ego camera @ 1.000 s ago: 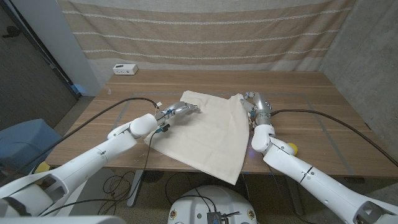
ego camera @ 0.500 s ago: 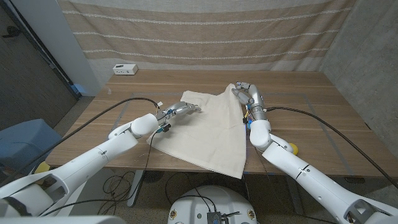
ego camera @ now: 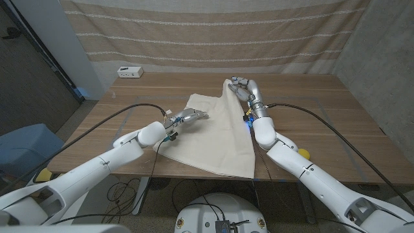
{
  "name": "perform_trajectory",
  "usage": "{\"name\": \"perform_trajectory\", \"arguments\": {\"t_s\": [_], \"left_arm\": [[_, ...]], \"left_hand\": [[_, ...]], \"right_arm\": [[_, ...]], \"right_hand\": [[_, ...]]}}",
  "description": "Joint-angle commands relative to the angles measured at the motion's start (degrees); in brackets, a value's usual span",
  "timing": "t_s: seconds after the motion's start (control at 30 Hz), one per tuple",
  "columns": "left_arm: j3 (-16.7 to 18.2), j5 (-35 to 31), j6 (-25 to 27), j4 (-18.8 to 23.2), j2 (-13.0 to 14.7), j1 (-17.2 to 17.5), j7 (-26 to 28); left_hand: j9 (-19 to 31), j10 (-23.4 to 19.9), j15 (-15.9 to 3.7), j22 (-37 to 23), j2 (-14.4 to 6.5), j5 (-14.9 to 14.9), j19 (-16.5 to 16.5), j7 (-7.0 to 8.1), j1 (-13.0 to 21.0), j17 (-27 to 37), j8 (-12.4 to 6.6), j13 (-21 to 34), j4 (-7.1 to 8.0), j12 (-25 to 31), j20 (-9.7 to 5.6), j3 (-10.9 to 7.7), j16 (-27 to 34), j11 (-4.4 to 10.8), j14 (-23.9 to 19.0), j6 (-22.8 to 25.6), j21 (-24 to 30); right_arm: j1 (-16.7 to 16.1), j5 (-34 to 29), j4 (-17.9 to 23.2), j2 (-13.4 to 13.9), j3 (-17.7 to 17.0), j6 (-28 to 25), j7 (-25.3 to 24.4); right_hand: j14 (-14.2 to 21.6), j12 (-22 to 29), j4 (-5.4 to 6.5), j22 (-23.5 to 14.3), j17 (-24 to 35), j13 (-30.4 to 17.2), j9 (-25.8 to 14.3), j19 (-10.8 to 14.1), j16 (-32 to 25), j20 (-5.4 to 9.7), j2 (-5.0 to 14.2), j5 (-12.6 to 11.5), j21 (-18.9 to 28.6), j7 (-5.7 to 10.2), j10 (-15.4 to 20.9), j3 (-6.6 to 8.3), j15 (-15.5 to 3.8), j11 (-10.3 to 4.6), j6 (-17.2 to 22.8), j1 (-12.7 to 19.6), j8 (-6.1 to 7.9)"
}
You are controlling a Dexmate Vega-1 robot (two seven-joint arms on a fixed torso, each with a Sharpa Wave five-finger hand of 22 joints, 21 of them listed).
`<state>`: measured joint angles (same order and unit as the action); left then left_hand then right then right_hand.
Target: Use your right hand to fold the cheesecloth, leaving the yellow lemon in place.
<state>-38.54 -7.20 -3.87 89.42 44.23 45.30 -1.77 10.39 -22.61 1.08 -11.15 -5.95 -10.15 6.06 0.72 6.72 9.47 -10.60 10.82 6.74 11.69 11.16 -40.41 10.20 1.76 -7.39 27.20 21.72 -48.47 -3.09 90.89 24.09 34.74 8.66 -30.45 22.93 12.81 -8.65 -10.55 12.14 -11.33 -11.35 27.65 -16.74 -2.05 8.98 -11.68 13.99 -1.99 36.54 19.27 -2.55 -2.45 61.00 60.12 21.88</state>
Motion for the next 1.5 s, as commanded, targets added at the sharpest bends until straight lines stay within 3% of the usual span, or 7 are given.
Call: {"name": "perform_trajectory", "arguments": {"t_s": [0.03, 0.17, 0.3, 0.47, 0.93, 1.27, 1.5], "left_arm": [[1.0, -4.4, 3.0, 4.3, 1.4, 2.2, 4.8], [1.2, -3.3, 3.2, 3.7, 1.3, 2.2, 3.8], [1.4, -1.8, 3.7, 3.1, 1.2, 1.9, 2.4], [1.4, -0.7, 3.3, 2.6, 1.3, 1.8, 1.5], [1.0, 2.8, 0.9, -0.7, 0.7, 0.2, -2.1], [1.0, 3.9, 0.0, -1.6, 0.5, -0.2, -2.8], [1.0, 4.6, -0.2, -1.9, 0.4, -0.2, -3.1]], "left_hand": [[0.0, -1.1, -0.11, -0.2, 1.1, 0.0, -1.4, 0.42, -0.1, 0.3, -0.18, 0.2, -0.08, 0.5, -0.03, 0.54, 0.8, -0.13, -2.2, 0.1, 0.2], [0.0, -0.7, -0.39, -0.2, 0.3, -0.2, -1.7, -0.12, -0.4, 0.4, 0.10, 0.2, 0.21, 0.4, 0.18, 0.33, 0.7, 0.66, -2.3, -0.7, 0.3], [0.0, 2.3, 0.02, -0.2, -4.9, -1.0, -0.4, 0.36, 2.1, 0.2, 0.58, 0.1, -1.17, -0.6, 0.35, -3.55, -0.1, 2.07, -0.7, -4.2, -0.6], [-0.1, 4.7, 0.32, -0.2, -5.4, -2.4, 0.5, 1.28, 5.0, 0.2, 0.57, -0.1, -3.52, -1.0, 0.52, -6.47, 0.0, 3.29, 0.3, -6.0, -1.1], [-0.2, 6.1, 0.41, -0.3, -5.5, -3.6, 0.8, 2.15, 7.7, 0.2, 0.62, -0.2, -5.45, -1.0, 0.45, -8.67, 0.0, 3.82, 1.1, -7.4, -1.4], [-0.2, 7.4, 0.17, -0.3, -5.4, -4.0, 0.8, 2.56, 8.8, 0.3, 0.72, -0.2, -6.23, -1.1, 0.53, -9.39, 0.1, 4.02, 1.5, -8.6, -1.4], [-0.2, 7.3, 0.16, -0.3, -5.4, -4.1, 0.5, 2.52, 9.2, 0.3, 0.60, -0.2, -6.44, -0.9, 0.60, -9.55, 0.2, 3.95, 1.4, -8.7, -1.3]], "right_arm": [[3.8, 0.3, -3.2, -3.3, 1.7, 2.6, 4.2], [5.2, 1.3, -4.5, -4.8, 2.2, 3.3, 5.4], [7.0, 1.0, -6.2, -6.6, 2.9, 3.0, 5.6], [9.6, 0.9, -9.2, -8.8, 3.9, 1.1, 5.8], [18.4, -0.7, -22.6, -15.5, 8.0, -0.5, 4.4], [26.9, -0.7, -41.5, -22.8, 12.0, 4.0, 4.2], [35.3, 0.2, -62.4, -30.7, 15.0, 10.2, 3.2]], "right_hand": [[0.2, -0.2, 0.09, -0.1, 0.2, -0.1, -0.1, 0.6, 0.1, 0.04, 0.30, 0.2, 0.2, -0.22, 0.5, 0.28, -4.14, -0.01, 0.7, 0.2, 0.29], [0.3, -0.2, 0.03, -0.1, 0.2, -0.1, -0.1, 0.6, 0.2, 0.00, 0.21, 0.2, 0.2, -0.26, 0.6, 0.36, -4.08, 0.03, 0.8, 0.3, 0.34], [0.2, -0.3, 0.04, -0.1, 0.2, -0.1, -0.1, 0.6, 0.2, 0.00, 0.20, 0.3, 0.2, -0.29, 0.6, 0.38, -4.09, 0.00, 0.8, 0.4, 0.35], [0.2, -0.3, 0.01, -0.1, 0.3, -0.1, -0.1, 0.6, 0.2, -0.05, 0.14, 0.4, 0.2, -0.40, 0.8, 0.42, -3.94, -0.08, 0.8, 0.4, 0.36], [0.2, -0.4, 0.01, -0.2, 0.5, -0.2, -0.1, 0.6, 0.2, -0.14, 0.05, 0.6, 0.2, -0.46, 1.1, 0.48, -3.69, 0.12, 0.8, 0.6, 0.33], [0.2, -0.4, -0.07, -0.2, 0.6, -0.2, 0.0, 0.6, 0.1, -0.16, 0.01, 0.7, 0.2, -0.64, 1.3, 0.47, -3.86, 0.14, 0.8, 0.8, 0.31], [0.3, -0.4, -0.07, -0.2, 0.7, -0.2, 0.0, 0.6, 0.0, -0.13, -0.05, 0.8, 0.2, -0.56, 1.6, 0.41, -3.97, 0.01, 0.9, 0.9, 0.30]]}}
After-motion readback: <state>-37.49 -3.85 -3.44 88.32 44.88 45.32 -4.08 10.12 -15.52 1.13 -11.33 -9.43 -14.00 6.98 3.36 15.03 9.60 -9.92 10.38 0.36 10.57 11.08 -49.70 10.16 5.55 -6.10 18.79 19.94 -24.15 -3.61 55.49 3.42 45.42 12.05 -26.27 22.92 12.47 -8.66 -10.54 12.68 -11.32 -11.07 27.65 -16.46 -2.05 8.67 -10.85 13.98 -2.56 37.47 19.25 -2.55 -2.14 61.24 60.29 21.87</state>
